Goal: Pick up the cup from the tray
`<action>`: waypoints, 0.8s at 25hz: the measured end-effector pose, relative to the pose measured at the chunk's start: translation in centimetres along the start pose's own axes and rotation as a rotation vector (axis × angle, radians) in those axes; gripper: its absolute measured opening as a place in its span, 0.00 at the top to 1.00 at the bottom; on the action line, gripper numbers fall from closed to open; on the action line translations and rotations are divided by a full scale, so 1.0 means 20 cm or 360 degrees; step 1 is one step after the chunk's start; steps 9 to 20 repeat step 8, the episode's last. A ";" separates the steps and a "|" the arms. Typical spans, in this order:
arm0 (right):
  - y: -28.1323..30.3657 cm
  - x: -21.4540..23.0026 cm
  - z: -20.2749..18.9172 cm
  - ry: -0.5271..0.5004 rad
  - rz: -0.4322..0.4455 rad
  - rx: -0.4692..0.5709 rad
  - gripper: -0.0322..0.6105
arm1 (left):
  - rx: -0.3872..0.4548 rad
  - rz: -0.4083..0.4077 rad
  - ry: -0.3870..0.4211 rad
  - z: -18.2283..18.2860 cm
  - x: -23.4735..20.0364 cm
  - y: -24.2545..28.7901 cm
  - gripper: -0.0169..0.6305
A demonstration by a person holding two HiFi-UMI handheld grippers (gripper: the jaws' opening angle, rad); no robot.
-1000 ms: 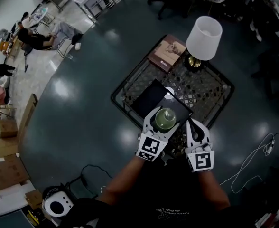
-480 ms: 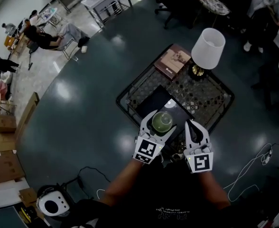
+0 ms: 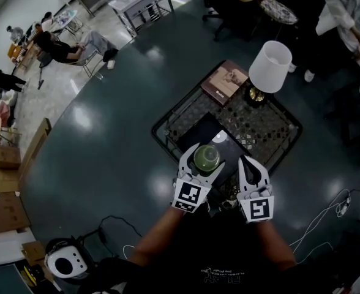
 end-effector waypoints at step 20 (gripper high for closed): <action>0.00 -0.02 0.01 -0.0036 0.0008 -0.0003 0.94 | 0.0012 0.0011 -0.0009 0.01 0.00 -0.02 0.39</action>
Point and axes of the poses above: the fingertips, and each gripper's own axes: y forward along the fingers, x to its right, z out of its top, the point moved 4 cm from there along -y, backward along the fingers, and after that the axes turned 11 degrees about y, right-handed, at the moved point
